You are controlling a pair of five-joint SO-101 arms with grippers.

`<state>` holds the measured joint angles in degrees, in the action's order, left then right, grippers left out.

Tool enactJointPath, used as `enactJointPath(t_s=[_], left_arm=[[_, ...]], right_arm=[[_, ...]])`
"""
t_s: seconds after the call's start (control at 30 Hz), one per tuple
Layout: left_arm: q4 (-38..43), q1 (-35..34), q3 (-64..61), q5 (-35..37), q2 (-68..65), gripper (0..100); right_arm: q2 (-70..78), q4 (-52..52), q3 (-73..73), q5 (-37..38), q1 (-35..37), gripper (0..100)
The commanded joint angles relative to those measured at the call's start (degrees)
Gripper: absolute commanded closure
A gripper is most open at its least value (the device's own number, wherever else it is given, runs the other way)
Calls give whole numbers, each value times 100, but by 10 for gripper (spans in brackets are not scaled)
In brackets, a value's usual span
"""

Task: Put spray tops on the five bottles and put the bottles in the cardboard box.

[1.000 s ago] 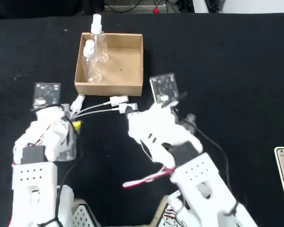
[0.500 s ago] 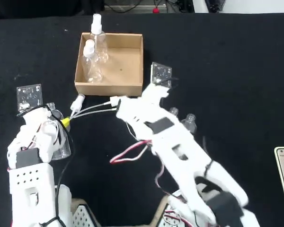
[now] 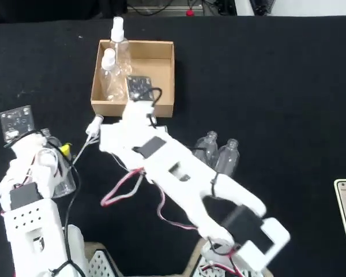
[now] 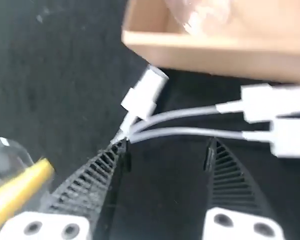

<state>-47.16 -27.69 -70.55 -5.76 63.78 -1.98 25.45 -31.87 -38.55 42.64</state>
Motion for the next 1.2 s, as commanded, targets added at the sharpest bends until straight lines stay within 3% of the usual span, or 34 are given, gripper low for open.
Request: enactJointPath(t_s=[0.0, 0.33, 0.77, 1.17], left_arm=[[132, -207, 207, 70, 88, 780], [404, -1068, 233, 255, 88, 780], [378, -1033, 233, 255, 88, 780], [378, -1015, 224, 255, 88, 780]], right_arm=[[462, -97, 1042, -378, 70, 762], [1991, 431, 2721, -615, 369, 762], [4215, 2409, 5956, -1064, 281, 762], [6229, 3613, 8708, -1064, 123, 762]])
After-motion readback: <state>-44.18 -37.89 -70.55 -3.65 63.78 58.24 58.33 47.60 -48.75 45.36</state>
